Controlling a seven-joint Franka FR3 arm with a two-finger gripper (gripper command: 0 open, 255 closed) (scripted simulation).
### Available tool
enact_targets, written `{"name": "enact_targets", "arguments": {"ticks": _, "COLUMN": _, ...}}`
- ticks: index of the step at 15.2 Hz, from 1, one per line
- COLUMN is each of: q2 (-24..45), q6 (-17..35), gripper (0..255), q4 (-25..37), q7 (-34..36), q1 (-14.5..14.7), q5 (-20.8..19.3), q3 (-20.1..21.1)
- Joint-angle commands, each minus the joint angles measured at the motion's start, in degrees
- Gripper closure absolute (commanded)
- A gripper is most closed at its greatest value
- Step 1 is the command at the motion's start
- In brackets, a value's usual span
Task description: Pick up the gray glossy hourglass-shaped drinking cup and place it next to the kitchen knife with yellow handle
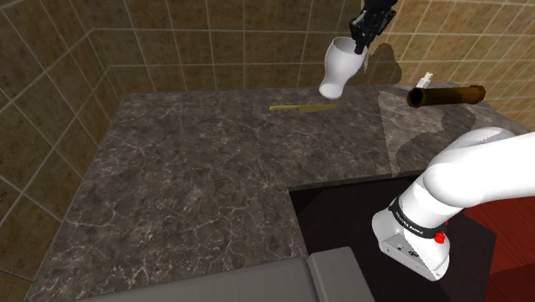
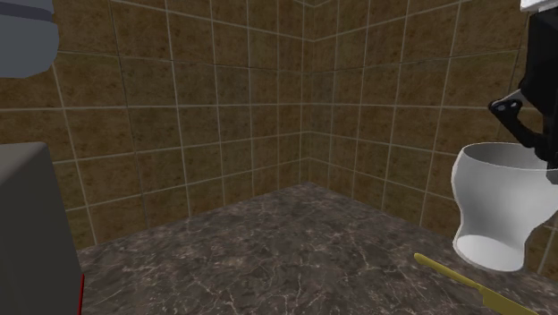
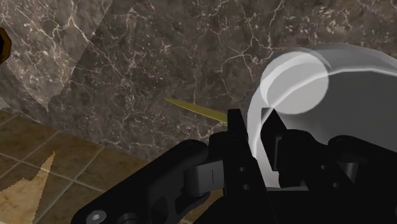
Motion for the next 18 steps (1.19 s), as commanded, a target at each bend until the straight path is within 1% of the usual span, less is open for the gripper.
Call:
{"name": "enact_targets", "arguments": {"ticks": 1, "q2": -0.29, "q6": 0.81, "gripper": 255, "q4": -0.56, "q7": -2.96, "q1": -0.98, "q5": -1.42, "q3": -2.66}}
{"name": "enact_targets", "arguments": {"ticks": 6, "q2": 0.03, "q6": 2.28, "gripper": 255, "q4": -0.34, "q7": -9.79, "q1": -3.29, "q5": -4.59, "q3": -8.90}}
{"name": "enact_targets", "arguments": {"ticks": 11, "q2": 2.07, "q6": 4.07, "gripper": 255, "q4": 1.48, "q7": -16.61, "q1": -5.28, "q5": -7.30, "q3": -15.22}}
{"name": "enact_targets", "arguments": {"ticks": 12, "q2": 2.25, "q6": 4.19, "gripper": 255, "q4": 1.65, "q7": -17.05, "q1": -5.39, "q5": -7.45, "q3": -15.61}}
{"name": "enact_targets", "arguments": {"ticks": 18, "q2": 1.68, "q6": 8.53, "gripper": 255, "q4": -3.31, "q7": -16.31, "q1": -5.66, "q5": -8.15, "q3": -16.18}}
